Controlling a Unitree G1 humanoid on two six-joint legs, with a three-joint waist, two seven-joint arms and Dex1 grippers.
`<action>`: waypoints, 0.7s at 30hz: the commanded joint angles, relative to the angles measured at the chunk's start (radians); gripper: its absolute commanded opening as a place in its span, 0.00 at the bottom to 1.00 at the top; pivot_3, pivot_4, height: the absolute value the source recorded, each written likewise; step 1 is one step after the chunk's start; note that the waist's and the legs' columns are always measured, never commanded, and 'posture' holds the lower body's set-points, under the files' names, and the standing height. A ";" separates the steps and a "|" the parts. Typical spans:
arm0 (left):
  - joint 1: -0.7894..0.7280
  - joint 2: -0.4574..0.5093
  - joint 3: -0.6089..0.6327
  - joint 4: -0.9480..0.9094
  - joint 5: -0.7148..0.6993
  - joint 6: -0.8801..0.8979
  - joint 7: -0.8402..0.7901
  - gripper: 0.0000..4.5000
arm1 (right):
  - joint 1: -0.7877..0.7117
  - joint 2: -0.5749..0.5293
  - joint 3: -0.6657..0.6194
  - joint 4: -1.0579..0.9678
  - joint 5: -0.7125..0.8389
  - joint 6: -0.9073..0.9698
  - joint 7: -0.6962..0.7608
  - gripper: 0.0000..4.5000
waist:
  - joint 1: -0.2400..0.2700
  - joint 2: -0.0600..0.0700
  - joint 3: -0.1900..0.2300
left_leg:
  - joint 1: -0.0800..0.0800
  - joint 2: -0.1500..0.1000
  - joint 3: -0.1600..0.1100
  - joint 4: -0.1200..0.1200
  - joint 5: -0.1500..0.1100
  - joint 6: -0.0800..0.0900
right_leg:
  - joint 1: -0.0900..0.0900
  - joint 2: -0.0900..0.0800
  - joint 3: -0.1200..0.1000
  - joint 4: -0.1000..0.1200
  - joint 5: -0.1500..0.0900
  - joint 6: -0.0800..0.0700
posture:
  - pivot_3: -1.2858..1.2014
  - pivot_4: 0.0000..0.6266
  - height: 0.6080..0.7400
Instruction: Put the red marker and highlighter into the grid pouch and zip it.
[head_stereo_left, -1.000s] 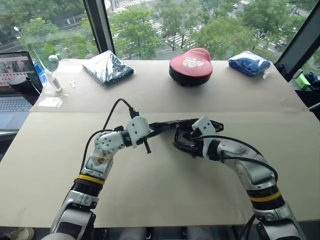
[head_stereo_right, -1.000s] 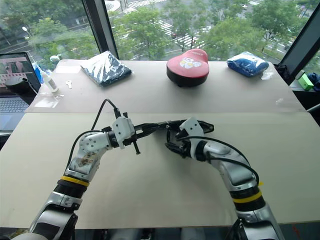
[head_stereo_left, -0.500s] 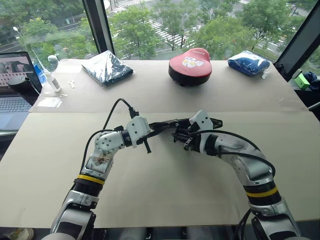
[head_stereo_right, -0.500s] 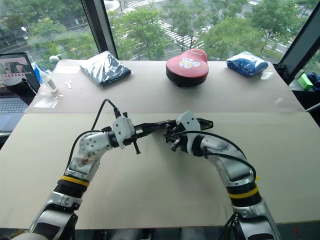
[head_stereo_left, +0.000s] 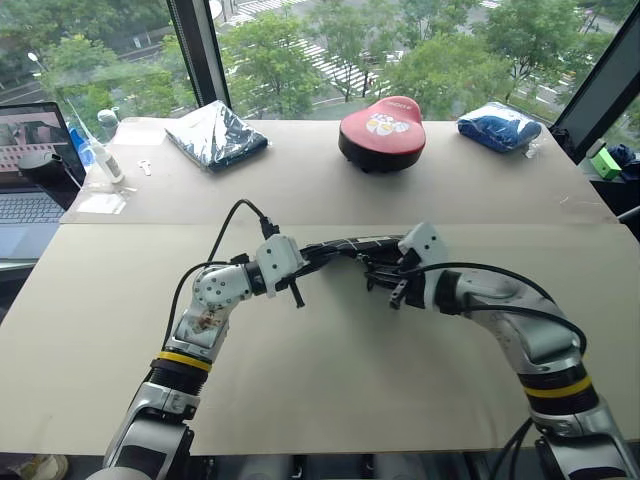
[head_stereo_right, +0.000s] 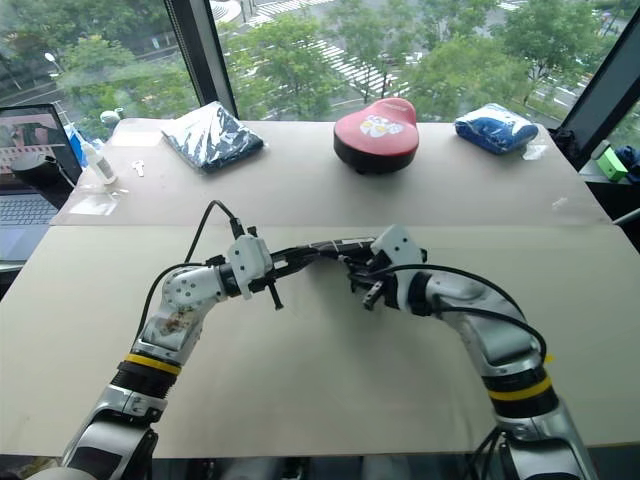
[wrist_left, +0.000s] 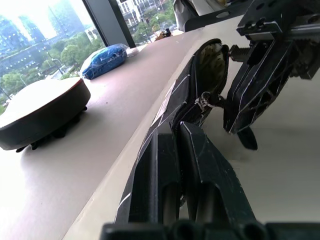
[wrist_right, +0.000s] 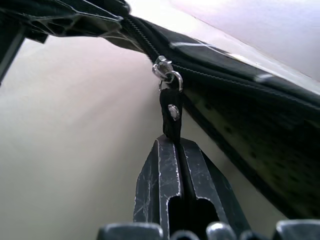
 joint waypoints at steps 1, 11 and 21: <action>-0.004 -0.005 0.014 -0.012 -0.007 -0.031 0.013 0.00 | 0.015 -0.086 -0.102 0.036 -0.008 -0.047 0.034 0.01 | -0.002 0.000 0.000 | 0.000 0.000 0.000 0.000 0.000 0.000 | 0.000 0.000 0.000 0.000 0.000 0.000 | 0.52 0.24 1.00; -0.008 -0.013 0.015 -0.002 -0.009 -0.034 0.008 0.00 | 0.067 -0.247 -0.201 0.155 -0.019 -0.116 0.105 0.01 | -0.002 0.000 0.000 | 0.000 0.001 0.001 0.000 -0.003 0.005 | 0.000 0.000 0.001 0.000 0.000 0.000 | 0.52 0.24 1.00; -0.024 -0.018 0.016 0.013 -0.017 -0.035 0.001 0.00 | 0.053 -0.207 -0.216 0.160 0.008 -0.112 0.079 0.14 | -0.003 0.000 0.000 | 0.000 0.001 0.001 0.000 -0.003 0.005 | 0.000 0.000 0.001 0.000 0.000 0.000 | 0.52 0.24 1.00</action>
